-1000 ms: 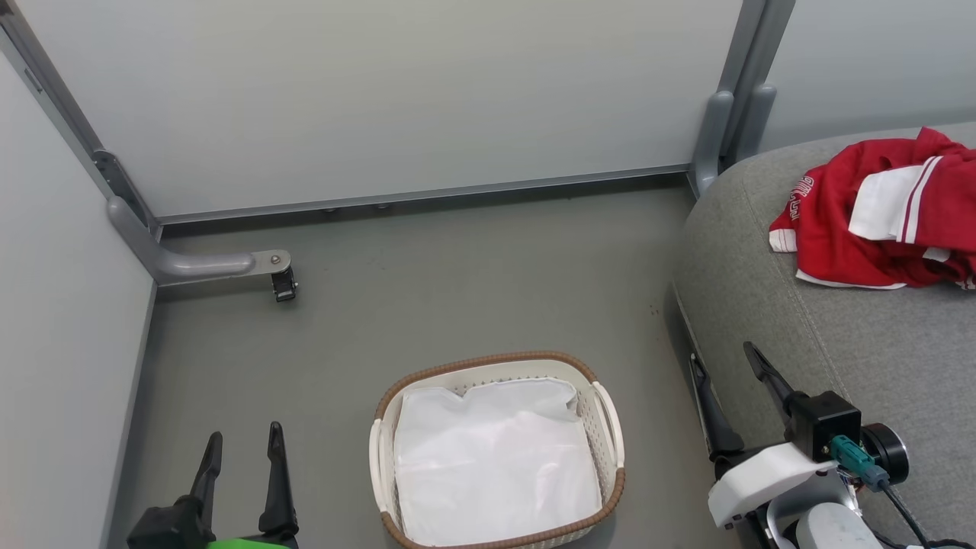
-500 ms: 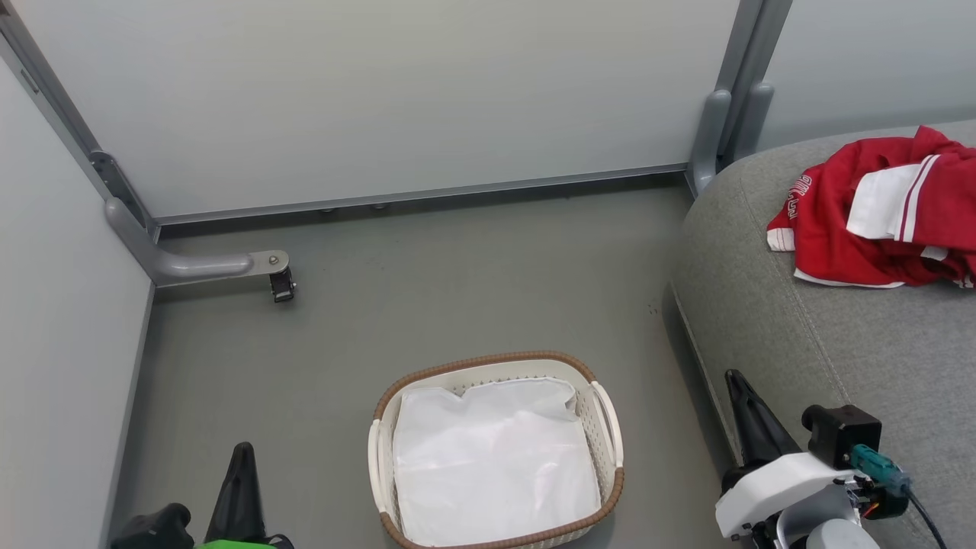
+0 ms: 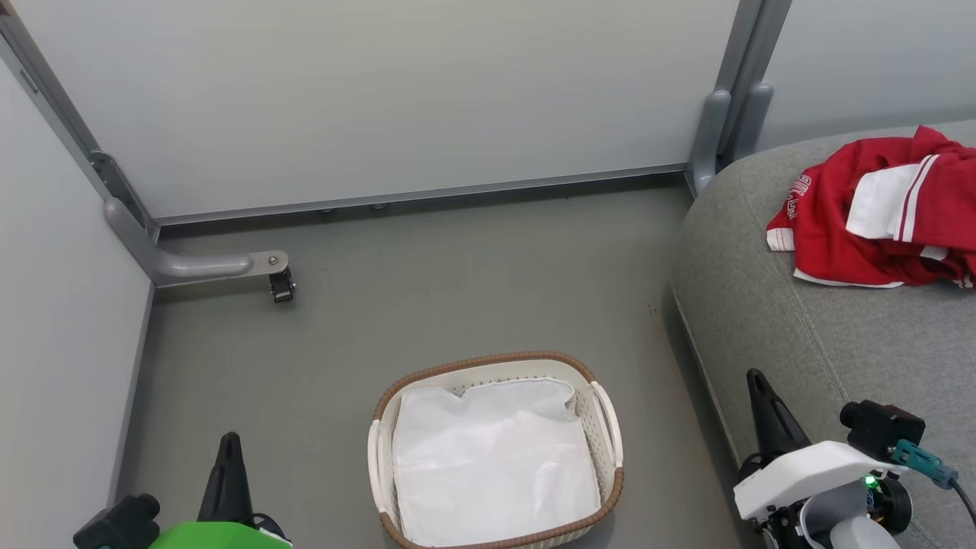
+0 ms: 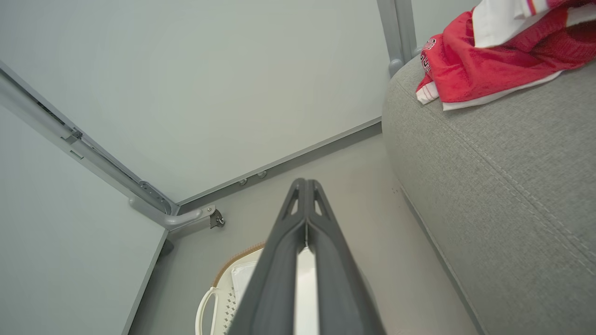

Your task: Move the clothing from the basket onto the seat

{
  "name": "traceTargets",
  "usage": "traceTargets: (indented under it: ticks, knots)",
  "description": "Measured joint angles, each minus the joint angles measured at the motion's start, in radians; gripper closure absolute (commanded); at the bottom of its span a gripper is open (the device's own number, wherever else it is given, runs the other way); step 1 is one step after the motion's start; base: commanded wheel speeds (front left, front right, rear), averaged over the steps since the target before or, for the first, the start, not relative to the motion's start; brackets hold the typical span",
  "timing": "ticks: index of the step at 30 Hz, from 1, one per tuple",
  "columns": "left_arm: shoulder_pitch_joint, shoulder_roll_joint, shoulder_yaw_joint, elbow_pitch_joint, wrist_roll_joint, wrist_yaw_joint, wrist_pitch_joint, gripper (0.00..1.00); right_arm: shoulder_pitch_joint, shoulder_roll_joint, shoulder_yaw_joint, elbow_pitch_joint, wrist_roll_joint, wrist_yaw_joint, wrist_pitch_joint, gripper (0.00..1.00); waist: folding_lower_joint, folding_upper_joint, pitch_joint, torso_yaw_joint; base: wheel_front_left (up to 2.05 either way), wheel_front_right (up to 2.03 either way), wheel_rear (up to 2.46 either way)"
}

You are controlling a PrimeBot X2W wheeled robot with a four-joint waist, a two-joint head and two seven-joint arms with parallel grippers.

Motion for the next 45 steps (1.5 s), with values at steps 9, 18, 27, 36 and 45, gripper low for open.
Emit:
traceTargets:
  ticks: [9,18,27,36,45]
  knots:
    - [-0.021,0.000,0.015,0.001,-0.125,-0.004,0.035,1.00,-0.002,-0.001,-0.019,-0.007,0.141,0.000,0.033,1.00,0.0000,0.0000,0.000,-0.001,0.00,0.00,0.00]
    - [-0.041,0.000,0.029,0.002,-0.240,-0.009,0.069,1.00,-0.003,-0.001,-0.035,-0.013,0.272,0.000,0.064,1.00,0.0000,0.0000,-0.001,-0.001,0.00,0.00,0.00]
    - [-0.060,0.000,0.039,0.003,-0.346,-0.014,0.096,1.00,-0.007,-0.002,-0.052,-0.018,0.387,0.000,0.092,1.00,0.0000,0.0000,-0.001,-0.002,0.00,0.00,0.00]
    - [-0.077,0.000,0.052,0.004,-0.438,-0.017,0.123,1.00,-0.008,-0.003,-0.066,-0.023,0.493,0.000,0.121,1.00,0.0000,0.0000,-0.001,-0.002,0.00,0.00,0.00]
    - [-0.093,0.000,0.062,0.005,-0.530,-0.021,0.148,1.00,-0.016,-0.003,-0.080,-0.026,0.592,0.000,0.145,1.00,0.0000,0.0000,-0.001,-0.003,0.00,0.00,0.00]
